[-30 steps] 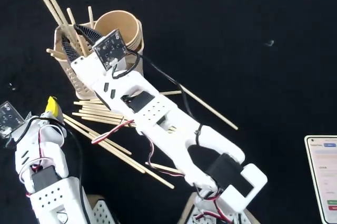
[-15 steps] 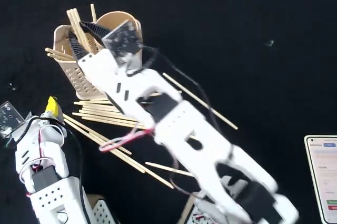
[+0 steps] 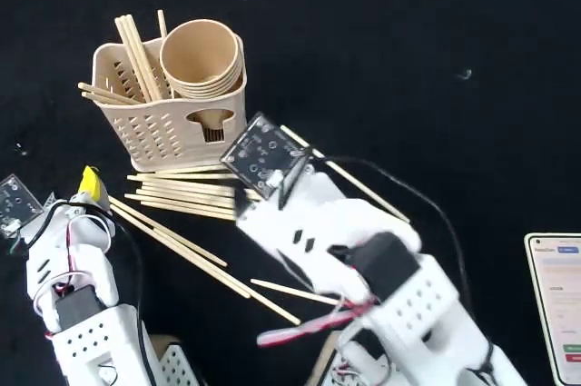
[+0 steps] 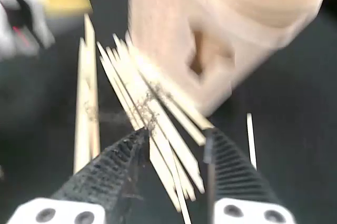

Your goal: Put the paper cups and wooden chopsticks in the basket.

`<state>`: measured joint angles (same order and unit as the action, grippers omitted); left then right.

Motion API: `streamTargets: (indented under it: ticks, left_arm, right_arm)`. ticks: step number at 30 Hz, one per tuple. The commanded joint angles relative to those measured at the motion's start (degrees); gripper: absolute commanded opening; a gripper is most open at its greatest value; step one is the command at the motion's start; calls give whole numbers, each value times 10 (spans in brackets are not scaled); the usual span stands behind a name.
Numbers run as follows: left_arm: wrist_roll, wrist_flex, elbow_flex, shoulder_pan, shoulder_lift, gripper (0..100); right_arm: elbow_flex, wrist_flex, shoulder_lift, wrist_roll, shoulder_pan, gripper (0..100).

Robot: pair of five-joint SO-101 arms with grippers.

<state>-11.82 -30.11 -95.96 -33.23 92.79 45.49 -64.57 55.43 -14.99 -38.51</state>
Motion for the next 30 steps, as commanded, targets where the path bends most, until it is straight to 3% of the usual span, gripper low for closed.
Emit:
streamTargets:
  ticks: [1,7,11,19,27,30]
  left_arm:
    - [4,10,-5,7,8,234]
    - [4,10,-5,7,8,234]
    - [4,10,-5,7,8,234]
    - [4,10,-5,7,8,234]
    - [4,-8,0,7,8,234]
    - [4,-9,0,7,8,234]
  right_arm:
    - [128,62,15,-69,89,222]
    - [297,172,15,-238,266,222]
    - [366,171,15,-354,293,222]
    - [383,181,15,-345,232,211]
    - [405,193,15,-383,236,172]
    - [401,184,20,-383,233,90]
